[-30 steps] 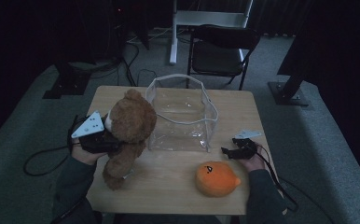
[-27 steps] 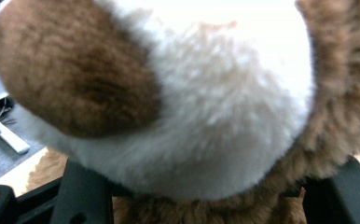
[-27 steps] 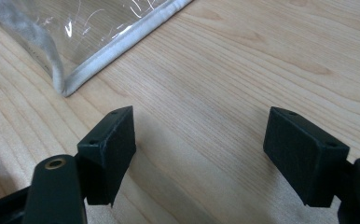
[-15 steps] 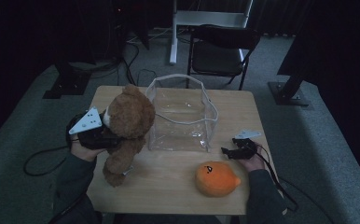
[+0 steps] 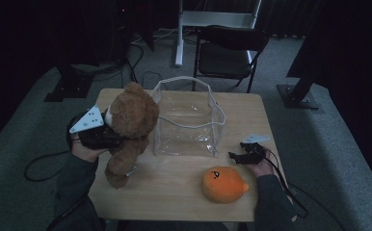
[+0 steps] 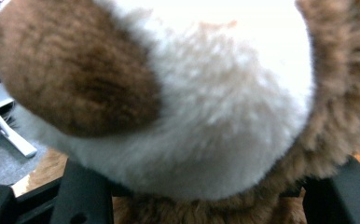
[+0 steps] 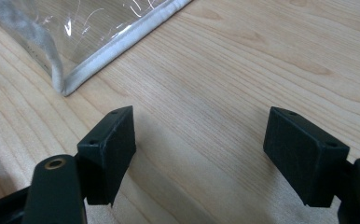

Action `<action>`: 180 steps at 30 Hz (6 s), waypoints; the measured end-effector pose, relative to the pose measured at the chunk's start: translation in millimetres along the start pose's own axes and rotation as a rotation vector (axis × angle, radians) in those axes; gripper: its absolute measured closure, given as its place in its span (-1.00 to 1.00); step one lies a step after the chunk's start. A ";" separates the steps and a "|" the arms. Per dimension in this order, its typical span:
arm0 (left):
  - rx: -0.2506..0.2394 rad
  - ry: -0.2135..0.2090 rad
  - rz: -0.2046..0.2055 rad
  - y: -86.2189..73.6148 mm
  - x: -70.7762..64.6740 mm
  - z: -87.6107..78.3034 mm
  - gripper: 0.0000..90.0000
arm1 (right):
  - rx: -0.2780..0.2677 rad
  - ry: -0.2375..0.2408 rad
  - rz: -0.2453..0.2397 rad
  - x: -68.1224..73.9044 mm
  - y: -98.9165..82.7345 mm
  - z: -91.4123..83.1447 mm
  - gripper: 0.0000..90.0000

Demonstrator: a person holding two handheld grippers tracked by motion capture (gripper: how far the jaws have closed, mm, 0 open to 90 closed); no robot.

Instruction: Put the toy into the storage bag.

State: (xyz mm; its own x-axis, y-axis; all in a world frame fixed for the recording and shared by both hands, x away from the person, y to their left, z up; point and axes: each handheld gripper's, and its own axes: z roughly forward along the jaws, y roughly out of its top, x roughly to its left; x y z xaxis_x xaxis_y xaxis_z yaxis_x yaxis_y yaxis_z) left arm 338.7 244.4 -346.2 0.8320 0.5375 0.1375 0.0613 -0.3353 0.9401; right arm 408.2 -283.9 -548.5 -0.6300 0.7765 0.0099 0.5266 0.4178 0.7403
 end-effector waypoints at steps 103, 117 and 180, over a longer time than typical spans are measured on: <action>-0.009 0.110 -0.048 40.7 53.0 4.8 -0.10 | 0.001 -0.003 0.001 0.4 0.0 -0.1 -0.46; -0.007 0.114 -0.056 45.6 60.5 8.2 -0.10 | 0.001 -0.002 0.002 0.4 0.0 -0.1 -0.46; -0.017 0.096 -0.002 94.8 76.4 14.9 -0.10 | 0.001 -0.003 0.001 0.3 0.0 -0.1 -0.46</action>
State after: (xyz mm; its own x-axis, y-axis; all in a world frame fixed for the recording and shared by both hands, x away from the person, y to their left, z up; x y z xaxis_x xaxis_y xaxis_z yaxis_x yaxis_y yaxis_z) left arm 416.3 242.1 -251.2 0.7750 0.6102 0.1646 0.0523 -0.3215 0.9455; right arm 407.9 -283.7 -548.4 -0.6278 0.7784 0.0092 0.5279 0.4171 0.7398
